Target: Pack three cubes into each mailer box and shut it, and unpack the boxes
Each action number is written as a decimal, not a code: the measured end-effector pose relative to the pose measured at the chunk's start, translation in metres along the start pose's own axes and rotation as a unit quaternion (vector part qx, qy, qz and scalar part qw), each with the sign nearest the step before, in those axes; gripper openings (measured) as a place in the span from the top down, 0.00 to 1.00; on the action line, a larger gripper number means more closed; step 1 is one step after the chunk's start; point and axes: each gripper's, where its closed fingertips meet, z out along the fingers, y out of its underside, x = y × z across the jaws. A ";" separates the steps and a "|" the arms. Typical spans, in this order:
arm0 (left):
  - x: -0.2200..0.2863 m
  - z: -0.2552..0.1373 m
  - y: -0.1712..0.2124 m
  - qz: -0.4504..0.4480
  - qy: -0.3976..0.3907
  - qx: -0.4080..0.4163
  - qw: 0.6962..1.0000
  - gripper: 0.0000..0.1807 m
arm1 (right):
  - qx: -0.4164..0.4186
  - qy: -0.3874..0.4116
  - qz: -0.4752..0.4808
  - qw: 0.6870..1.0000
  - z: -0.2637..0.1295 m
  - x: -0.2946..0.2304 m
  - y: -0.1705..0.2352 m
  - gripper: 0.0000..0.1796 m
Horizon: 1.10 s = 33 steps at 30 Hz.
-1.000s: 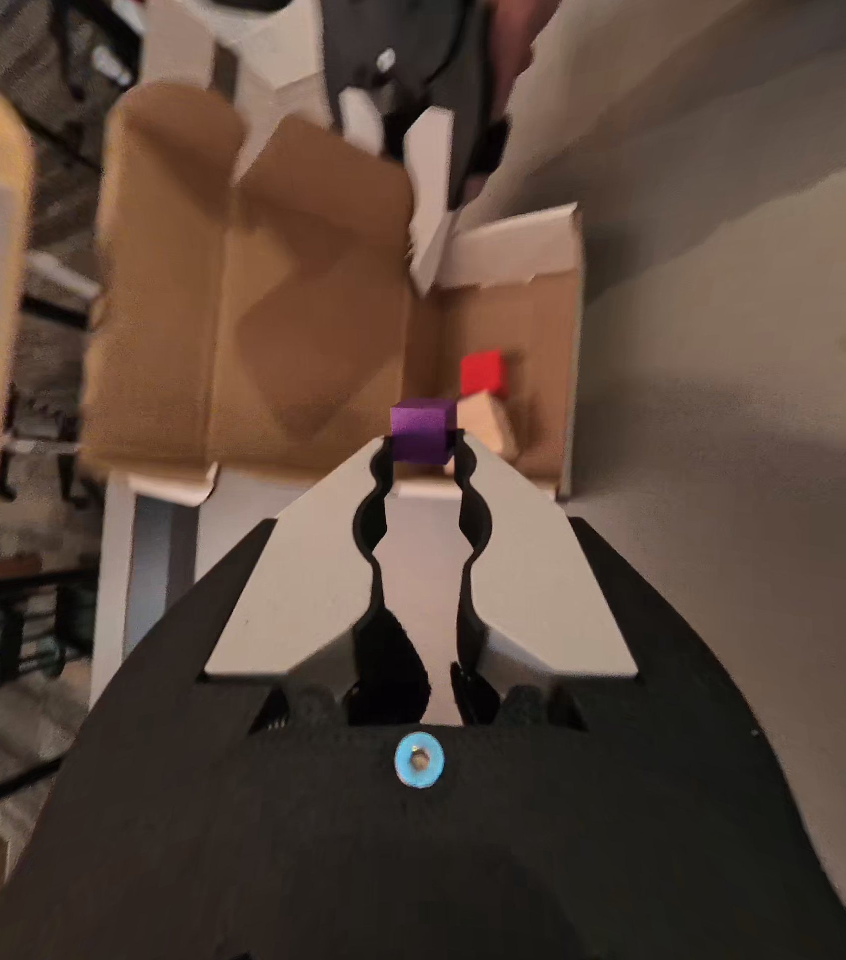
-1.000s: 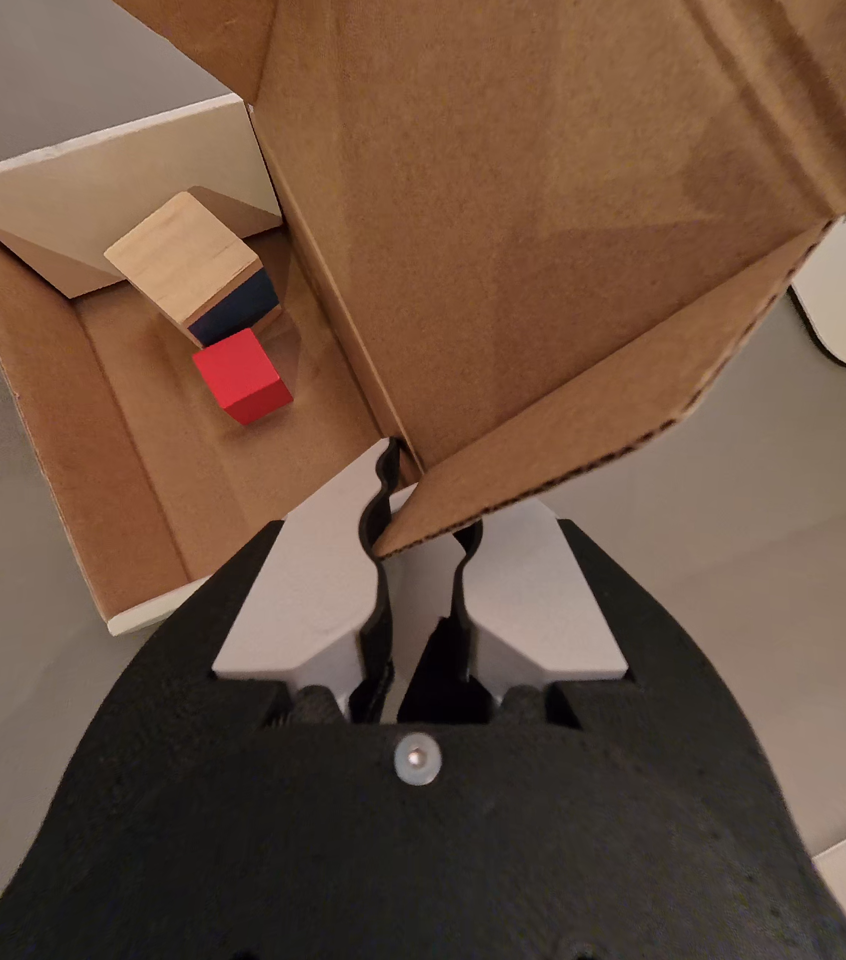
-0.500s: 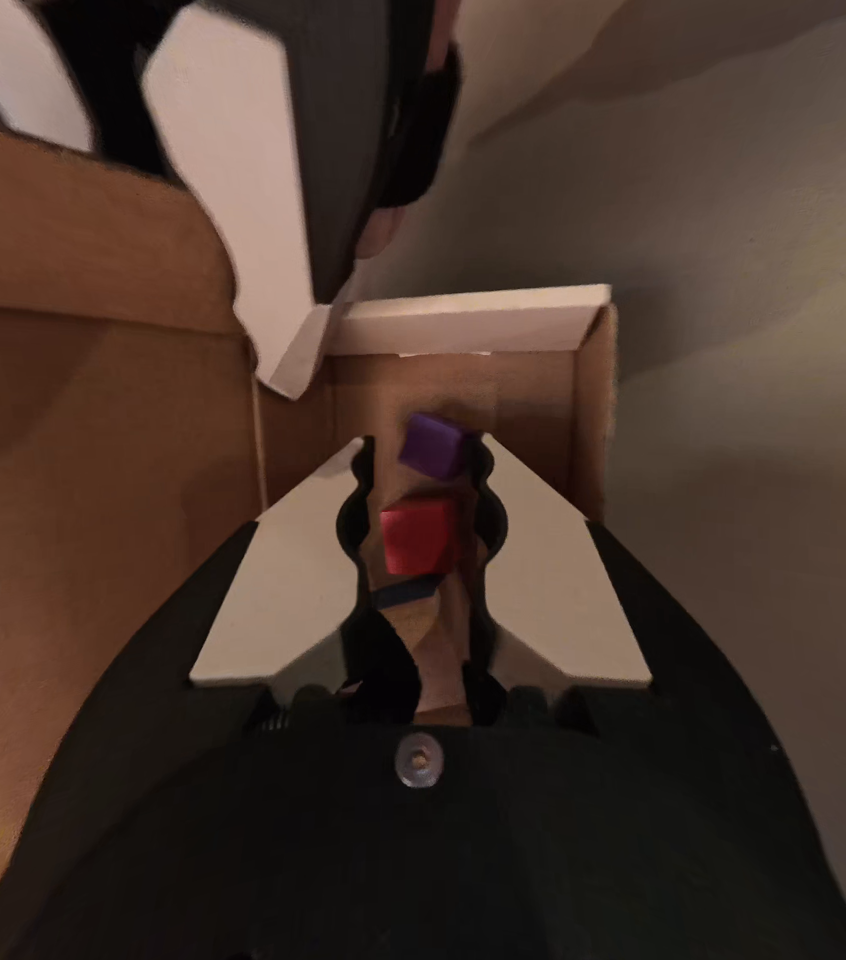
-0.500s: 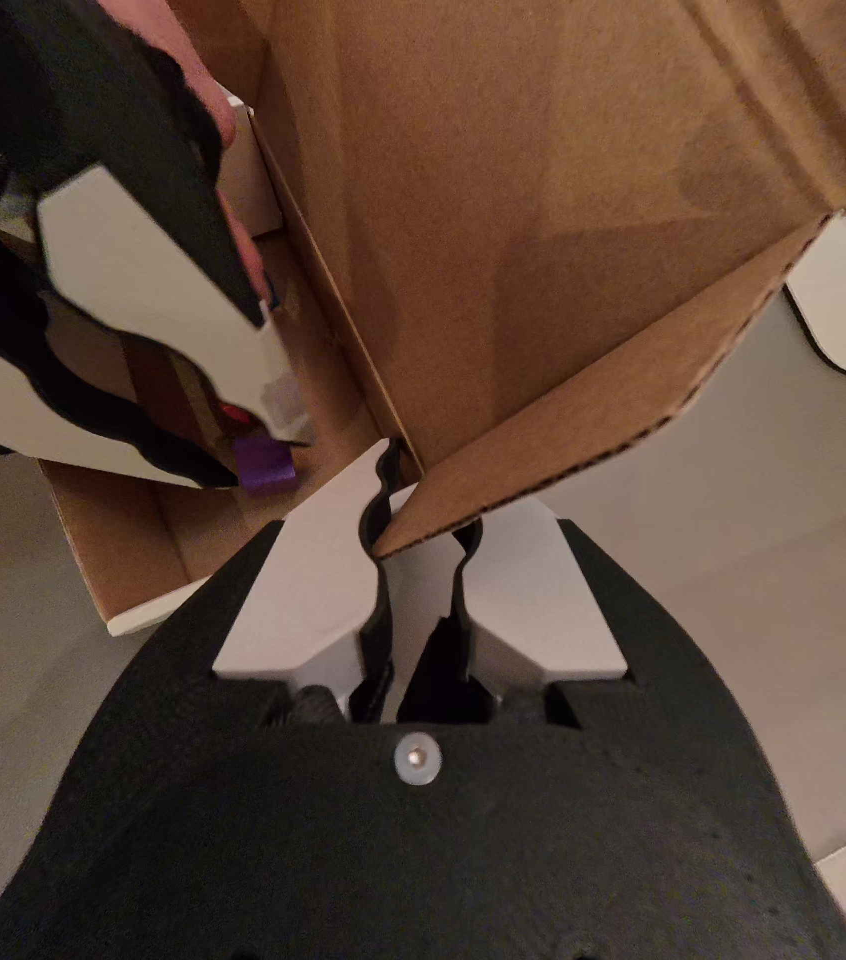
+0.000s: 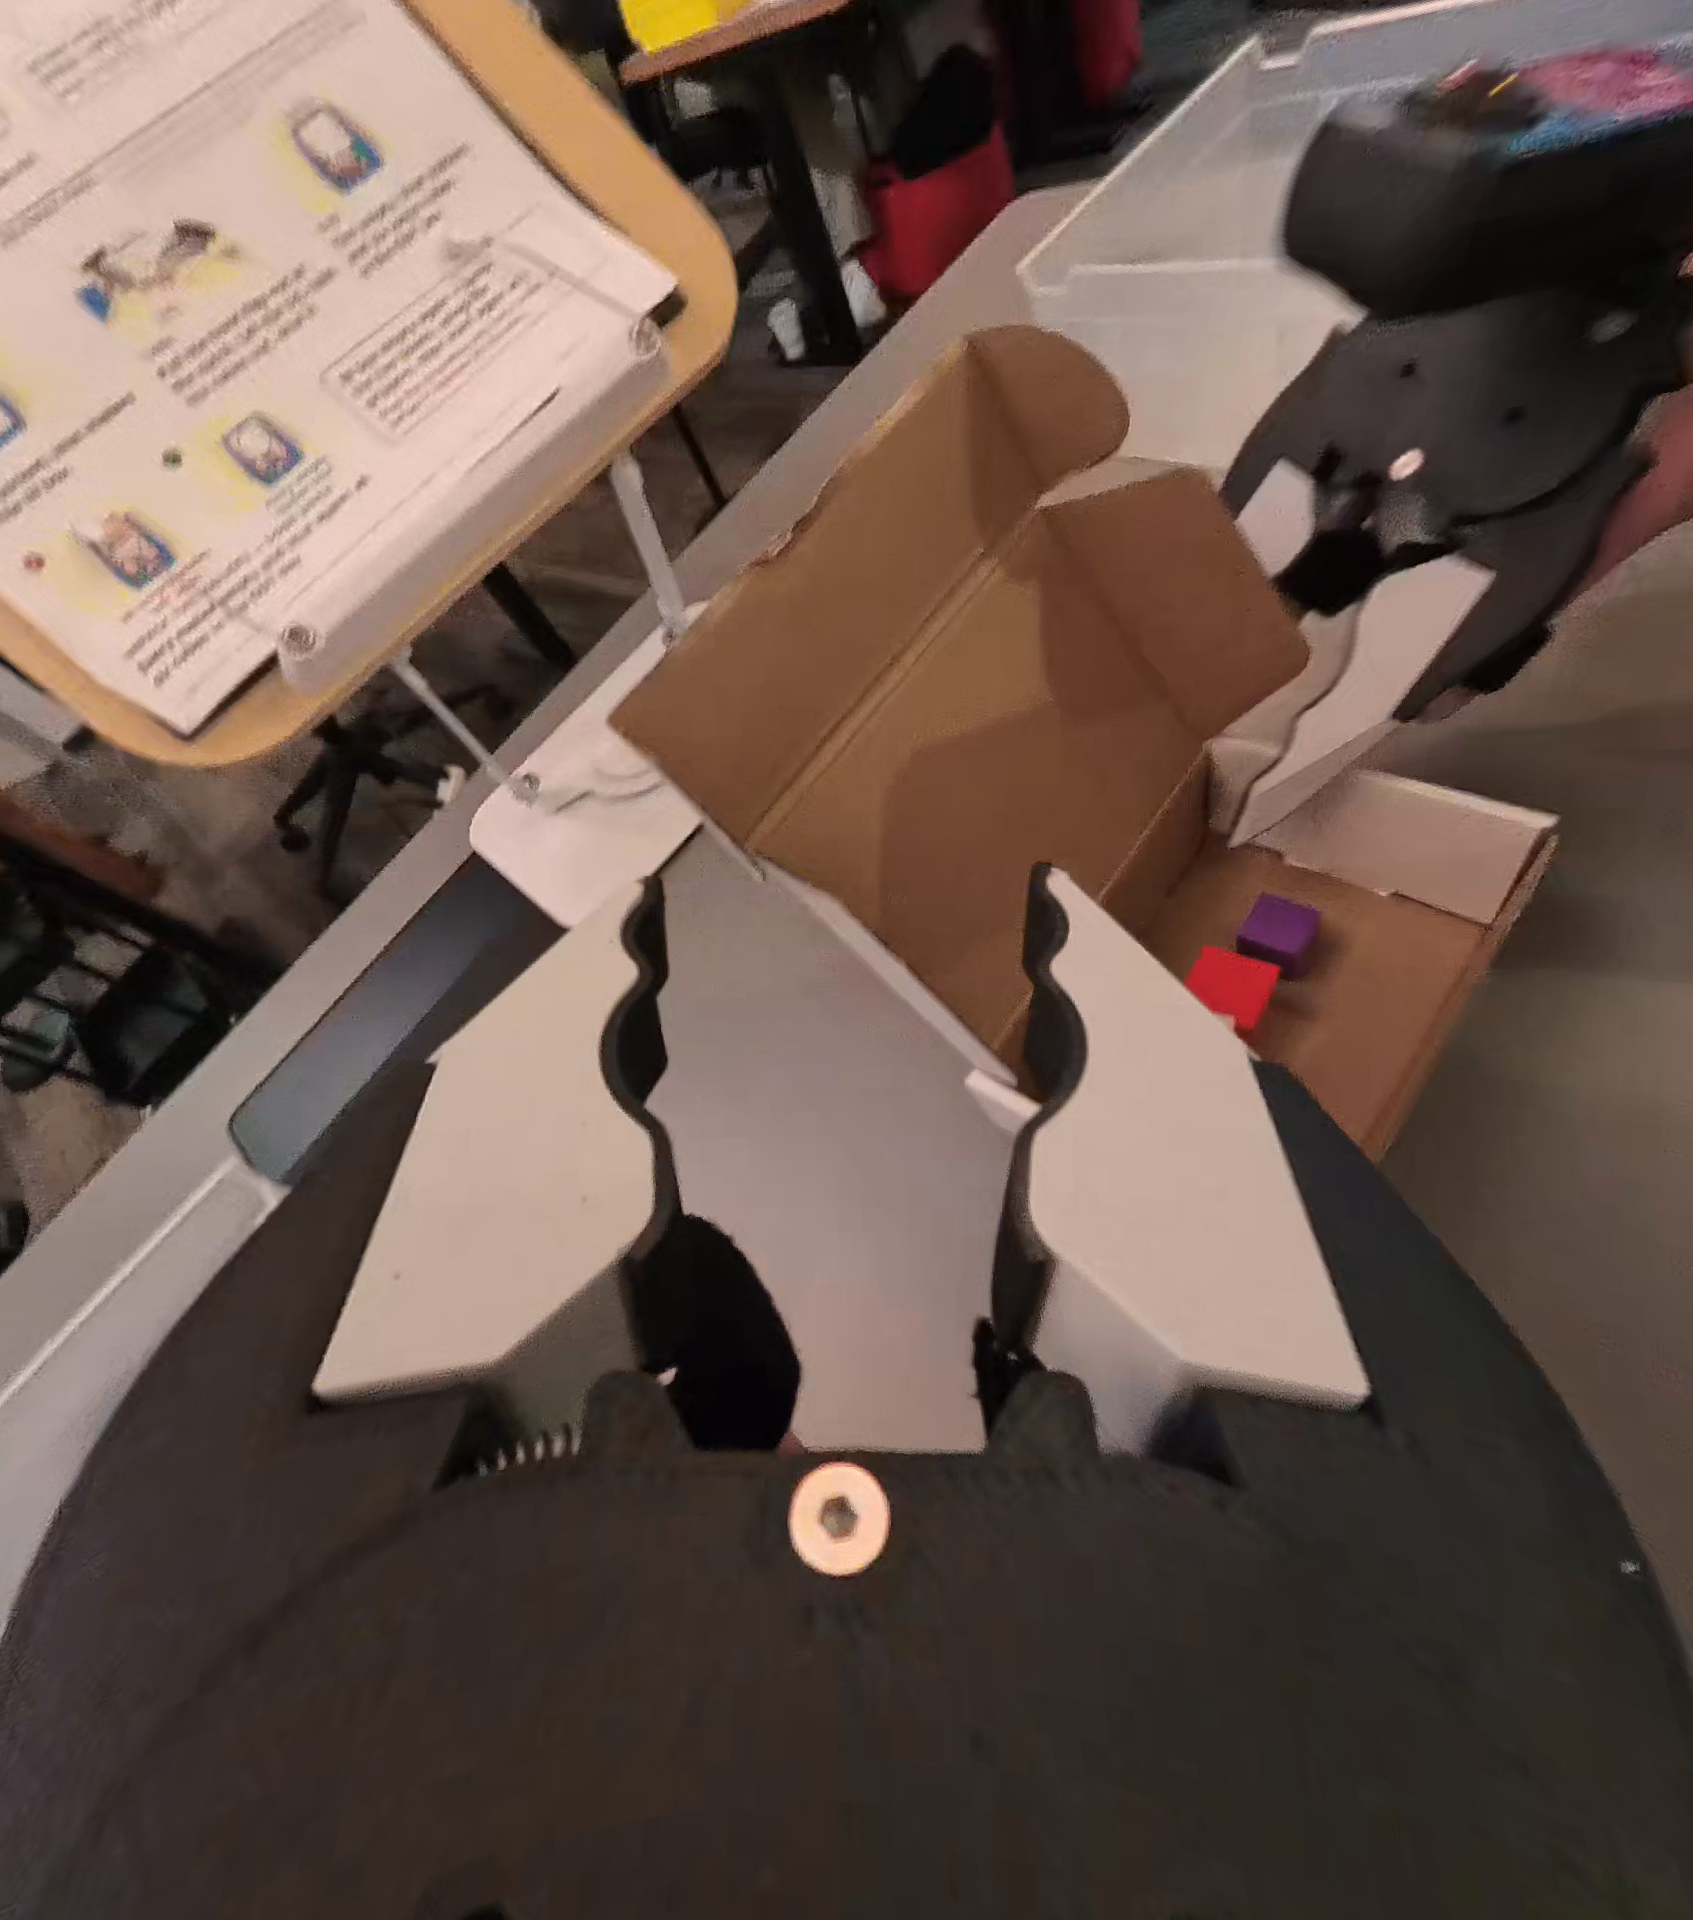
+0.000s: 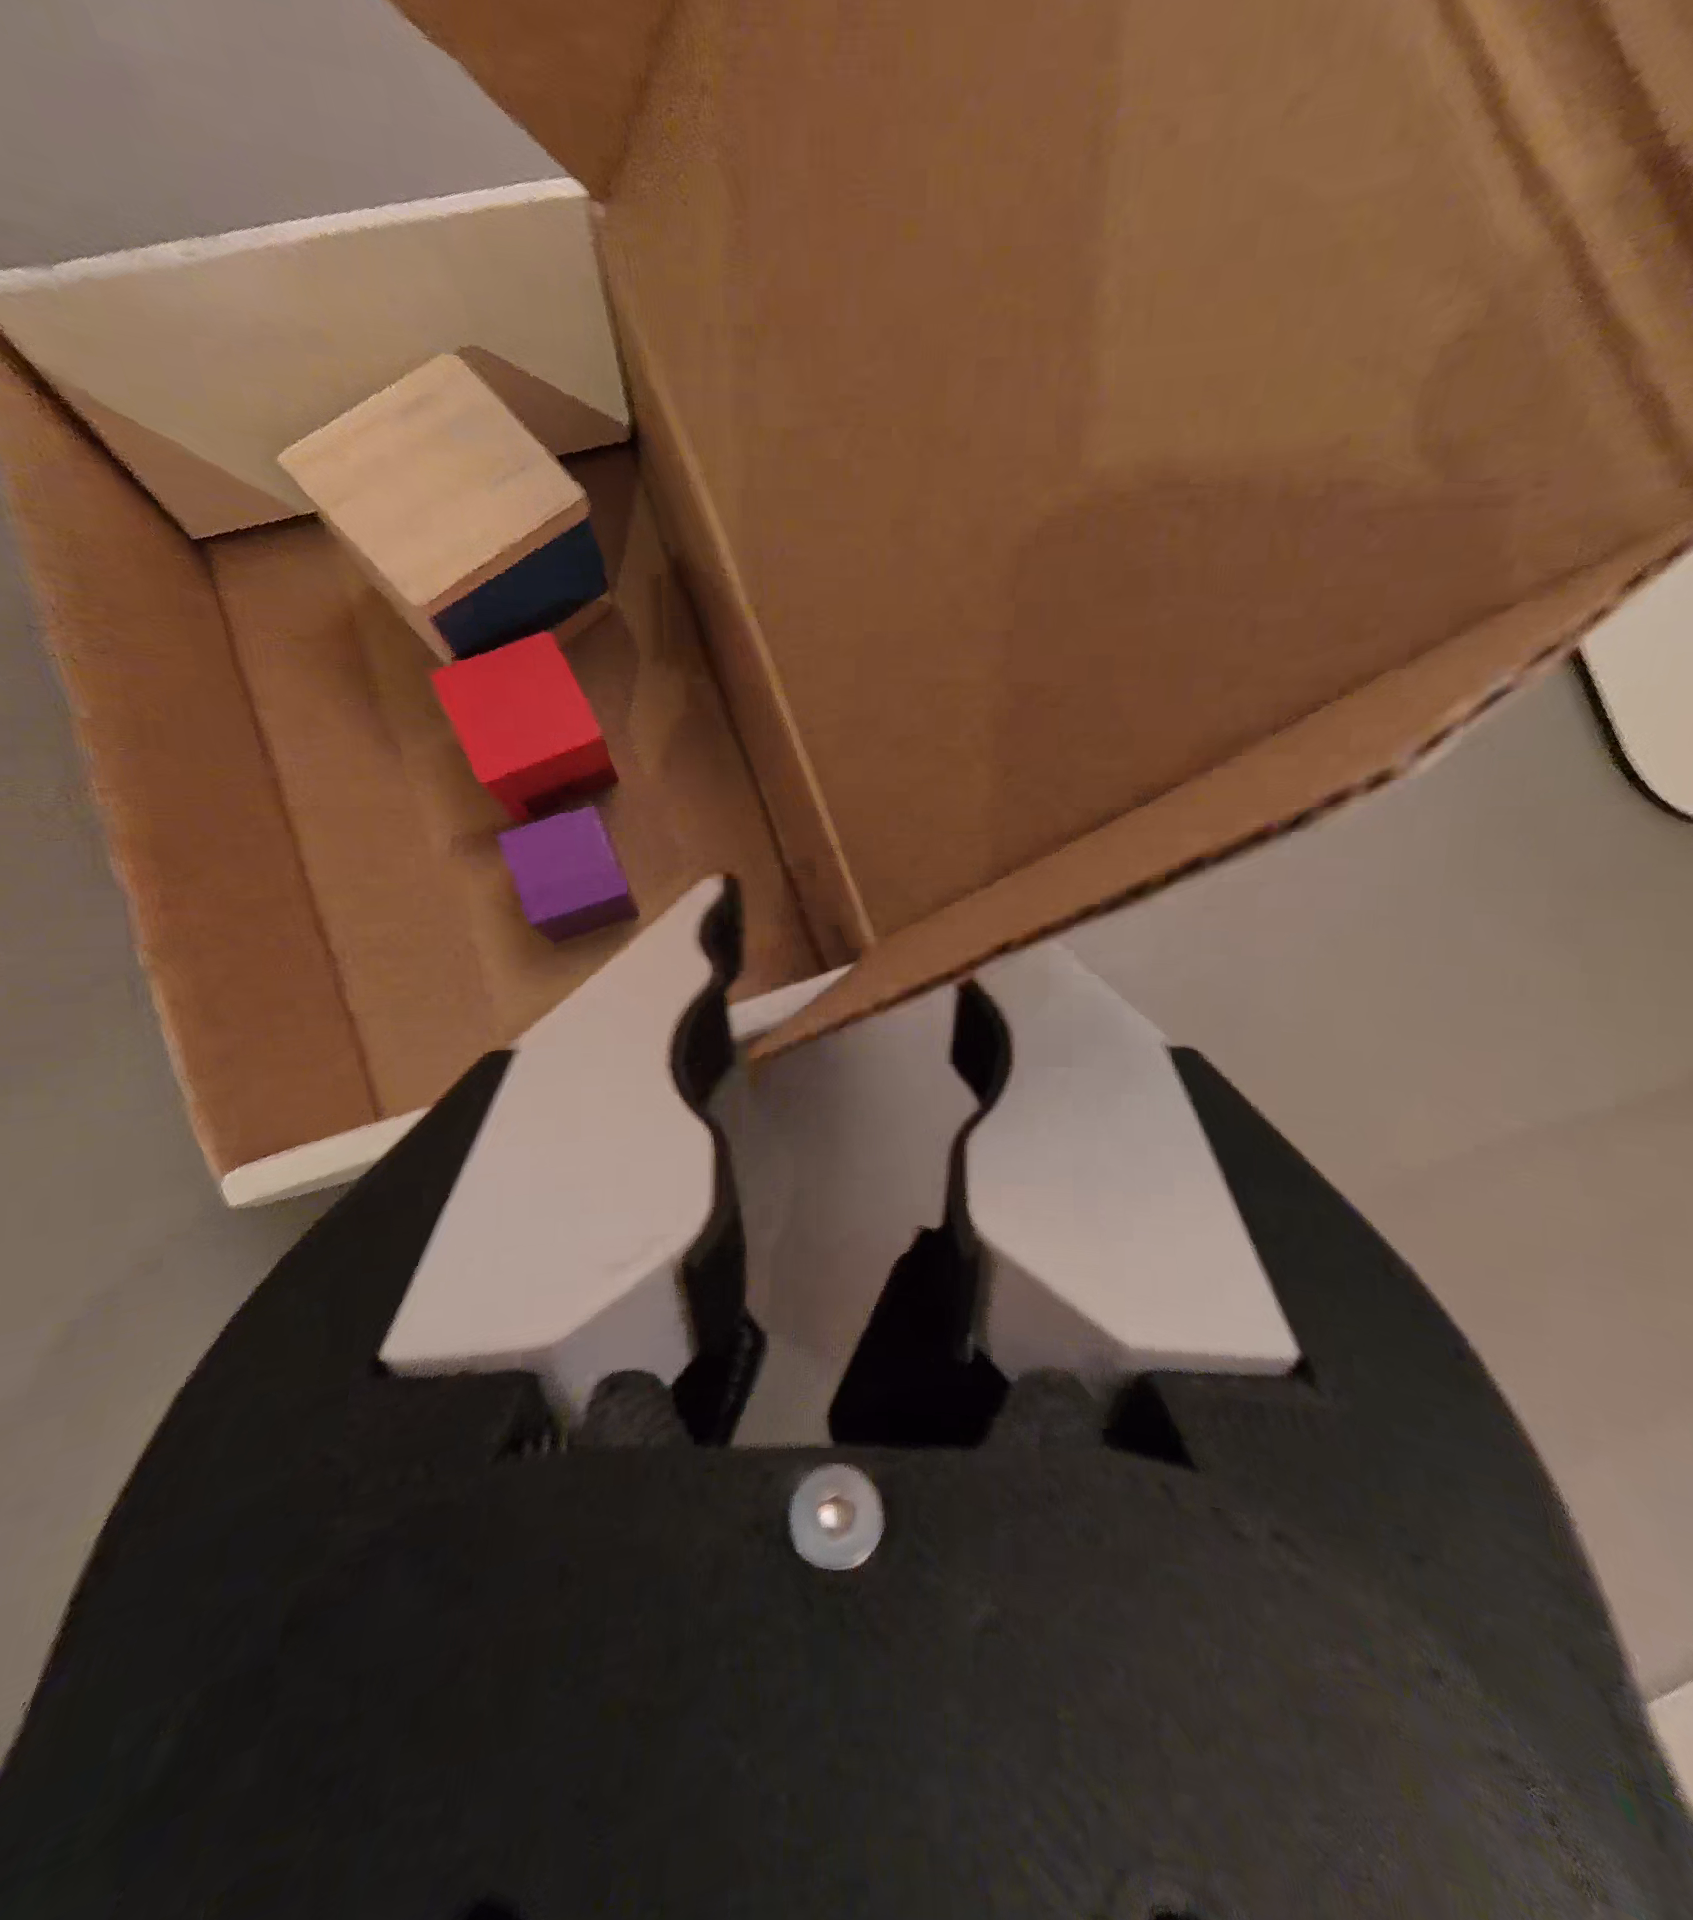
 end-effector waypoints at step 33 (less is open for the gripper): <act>0.035 0.054 0.014 -0.274 0.108 0.117 0.948 0.56 | 0.196 -0.079 0.118 0.970 -0.060 -0.006 -0.060 0.87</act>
